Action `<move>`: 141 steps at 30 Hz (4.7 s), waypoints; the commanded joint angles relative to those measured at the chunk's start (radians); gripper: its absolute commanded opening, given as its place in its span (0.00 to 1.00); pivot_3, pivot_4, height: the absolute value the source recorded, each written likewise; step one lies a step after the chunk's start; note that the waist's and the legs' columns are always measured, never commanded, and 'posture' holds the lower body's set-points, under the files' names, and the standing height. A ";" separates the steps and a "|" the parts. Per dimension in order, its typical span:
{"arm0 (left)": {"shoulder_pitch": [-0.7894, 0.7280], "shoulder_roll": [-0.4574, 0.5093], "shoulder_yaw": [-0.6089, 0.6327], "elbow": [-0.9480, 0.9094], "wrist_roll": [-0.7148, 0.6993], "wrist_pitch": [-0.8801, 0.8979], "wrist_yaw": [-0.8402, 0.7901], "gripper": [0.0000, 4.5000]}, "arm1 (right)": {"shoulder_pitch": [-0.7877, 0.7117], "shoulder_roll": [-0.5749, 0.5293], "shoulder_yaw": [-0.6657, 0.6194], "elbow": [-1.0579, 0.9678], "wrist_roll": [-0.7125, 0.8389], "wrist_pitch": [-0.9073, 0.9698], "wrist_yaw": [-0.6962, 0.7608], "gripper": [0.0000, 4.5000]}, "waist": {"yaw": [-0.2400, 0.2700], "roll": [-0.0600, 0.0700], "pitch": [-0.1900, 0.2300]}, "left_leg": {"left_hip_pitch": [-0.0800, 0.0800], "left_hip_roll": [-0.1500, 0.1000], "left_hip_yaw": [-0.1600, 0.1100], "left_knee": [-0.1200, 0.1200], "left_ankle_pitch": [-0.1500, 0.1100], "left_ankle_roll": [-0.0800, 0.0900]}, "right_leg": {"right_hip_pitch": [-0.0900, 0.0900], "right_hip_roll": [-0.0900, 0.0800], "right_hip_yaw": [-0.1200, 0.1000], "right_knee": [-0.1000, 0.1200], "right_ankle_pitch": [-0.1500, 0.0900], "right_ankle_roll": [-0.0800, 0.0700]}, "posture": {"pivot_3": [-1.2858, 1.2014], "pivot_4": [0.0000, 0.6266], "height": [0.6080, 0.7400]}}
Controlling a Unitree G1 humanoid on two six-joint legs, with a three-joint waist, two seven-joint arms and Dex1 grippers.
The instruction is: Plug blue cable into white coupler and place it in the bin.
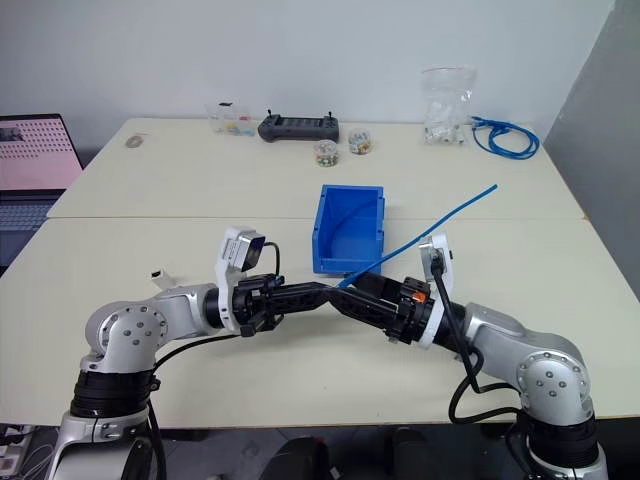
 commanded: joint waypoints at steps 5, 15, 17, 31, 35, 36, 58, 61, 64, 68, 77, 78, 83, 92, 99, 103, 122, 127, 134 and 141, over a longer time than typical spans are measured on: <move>0.017 0.020 0.018 -0.042 -0.019 -0.017 -0.003 0.05 | -0.014 0.010 0.012 -0.012 0.049 -0.034 -0.003 0.34 | 0.000 0.000 0.000 | 0.000 0.000 0.000 0.000 0.000 0.000 | 0.000 0.000 0.000 0.000 0.000 0.000 | 0.52 0.24 1.00; 0.021 0.014 0.012 -0.036 -0.013 -0.040 -0.001 0.05 | -0.004 -0.008 0.033 -0.023 0.074 -0.030 0.010 0.02 | 0.000 0.000 0.000 | 0.000 0.000 0.000 0.000 0.000 0.000 | 0.000 0.000 0.000 0.000 0.000 0.000 | 0.52 0.24 1.00; 0.014 0.010 0.015 -0.030 -0.025 -0.026 0.010 0.13 | -0.004 -0.008 0.035 -0.021 0.073 -0.032 0.012 0.02 | 0.000 0.000 0.000 | 0.000 0.000 0.000 0.000 0.000 0.000 | 0.000 0.000 0.000 0.000 0.000 0.000 | 0.52 0.24 1.00; 0.078 0.065 0.083 -0.097 -0.089 -0.005 0.069 0.80 | -0.009 -0.017 0.045 0.018 0.013 -0.051 0.046 0.02 | -0.001 0.000 0.000 | 0.000 0.000 0.000 -0.001 0.000 0.000 | -0.001 0.000 0.000 0.000 0.000 0.000 | 0.52 0.24 1.00; 0.130 0.111 0.161 -0.163 -0.148 0.006 0.098 1.00 | -0.017 -0.038 0.053 0.039 -0.038 -0.053 0.081 0.02 | -0.001 0.000 0.000 | 0.000 0.000 0.000 -0.001 0.000 0.000 | -0.001 0.000 0.000 -0.001 0.000 0.000 | 0.52 0.24 1.00; 0.144 0.125 0.182 -0.179 -0.172 0.012 0.107 1.00 | -0.020 -0.040 0.054 0.043 -0.046 -0.053 0.088 0.02 | -0.001 0.000 0.000 | 0.000 0.000 0.000 -0.001 0.000 0.000 | -0.001 0.000 0.001 -0.001 0.000 0.000 | 0.52 0.24 1.00; 0.572 -0.118 0.279 -0.242 0.743 -0.616 0.907 1.00 | -0.061 -0.017 0.111 0.107 -0.179 -0.065 0.203 0.02 | 0.022 0.000 0.000 | -0.002 0.001 0.001 -0.002 0.000 0.000 | -0.001 -0.001 0.001 -0.006 0.000 0.000 | 0.52 0.24 1.00; 0.530 -0.129 0.269 -0.211 0.767 -0.585 0.945 1.00 | -0.067 -0.014 0.112 0.113 -0.192 -0.063 0.213 0.02 | 0.024 0.000 0.000 | -0.002 0.001 0.001 -0.002 0.000 0.000 | -0.001 -0.001 0.000 -0.006 0.000 0.000 | 0.52 0.24 1.00; 0.481 -0.141 0.259 -0.192 0.782 -0.547 0.973 1.00 | -0.071 -0.012 0.111 0.113 -0.198 -0.061 0.216 0.02 | 0.026 -0.001 0.000 | -0.002 0.000 0.001 -0.002 0.000 0.000 | -0.001 -0.001 0.000 -0.006 0.000 0.000 | 0.52 0.24 1.00; 0.391 -0.163 0.276 -0.134 0.783 -0.492 1.012 1.00 | -0.071 -0.011 0.109 0.111 -0.202 -0.059 0.219 0.02 | 0.025 -0.001 0.000 | -0.002 0.000 0.001 -0.002 0.000 0.000 | -0.001 -0.001 0.000 -0.006 0.001 0.000 | 0.52 0.24 1.00; 0.226 -0.181 0.310 0.040 0.791 -0.456 1.076 1.00 | -0.067 -0.017 0.105 0.098 -0.212 -0.056 0.221 0.02 | 0.024 -0.001 0.000 | -0.002 0.000 0.000 -0.002 0.000 0.000 | -0.001 -0.001 -0.001 -0.004 0.001 0.000 | 0.52 0.24 1.00; 0.216 -0.179 0.311 0.051 0.791 -0.456 1.077 1.00 | -0.067 -0.016 0.105 0.097 -0.213 -0.055 0.221 0.02 | 0.024 -0.002 0.000 | -0.002 0.000 0.000 -0.002 0.000 0.000 | -0.001 -0.001 -0.001 -0.003 0.001 0.000 | 0.52 0.24 1.00; 0.156 -0.133 0.302 0.131 0.813 -0.440 1.065 1.00 | -0.065 -0.016 0.104 0.093 -0.216 -0.054 0.219 0.02 | 0.024 -0.002 0.000 | -0.002 0.000 0.000 -0.002 0.000 0.000 | -0.001 -0.001 -0.001 -0.003 0.001 -0.001 | 0.52 0.24 1.00; 0.130 -0.109 0.296 0.181 0.827 -0.447 1.044 0.96 | -0.059 -0.011 0.107 0.088 -0.222 -0.057 0.214 0.02 | 0.023 -0.002 0.000 | -0.002 0.000 0.000 -0.002 0.000 0.000 | -0.001 -0.001 -0.001 -0.003 0.003 -0.004 | 0.52 0.24 1.00; 0.113 -0.093 0.289 0.228 0.838 -0.466 1.023 0.65 | -0.056 -0.009 0.110 0.086 -0.229 -0.059 0.214 0.02 | 0.023 -0.002 0.000 | -0.002 0.000 0.000 -0.002 0.000 0.000 | -0.001 -0.001 -0.001 -0.003 0.003 -0.004 | 0.52 0.24 1.00; 0.108 -0.088 0.288 0.252 0.845 -0.475 1.013 0.46 | -0.055 -0.009 0.111 0.083 -0.231 -0.059 0.212 0.02 | 0.023 -0.002 0.000 | -0.002 0.000 0.000 -0.002 0.000 0.000 | -0.001 -0.001 -0.001 -0.003 0.003 -0.004 | 0.52 0.24 1.00; 0.386 0.051 -0.006 -0.142 0.721 -0.446 0.514 0.17 | 0.024 -0.042 0.084 0.011 -0.254 -0.078 0.183 0.02 | 0.032 0.000 0.000 | -0.001 0.000 0.001 -0.002 -0.001 -0.001 | 0.000 -0.002 0.000 -0.004 0.003 -0.004 | 0.52 0.24 1.00; 0.326 0.180 -0.228 -0.192 0.736 -0.529 0.207 0.17 | 0.062 -0.053 0.077 -0.022 -0.268 -0.089 0.177 0.02 | 0.033 0.000 0.000 | -0.001 -0.001 0.000 -0.002 -0.001 -0.001 | 0.000 -0.002 -0.001 -0.006 0.000 0.000 | 0.52 0.24 1.00; 0.110 0.177 -0.434 -0.057 0.794 -0.636 -0.037 0.17 | 0.086 -0.070 0.088 -0.047 -0.315 -0.118 0.182 0.02 | 0.025 0.000 0.000 | -0.002 0.000 0.001 -0.002 -0.001 -0.001 | -0.001 0.000 -0.001 -0.006 0.000 0.001 | 0.52 0.24 1.00; 0.050 0.155 -0.535 0.032 0.874 -0.709 -0.124 0.17 | 0.077 -0.143 0.199 -0.068 -0.528 -0.217 0.270 0.02 | 0.017 0.000 0.000 | -0.002 0.000 0.001 -0.002 -0.001 0.000 | -0.001 0.000 -0.001 -0.005 0.000 0.001 | 0.52 0.24 1.00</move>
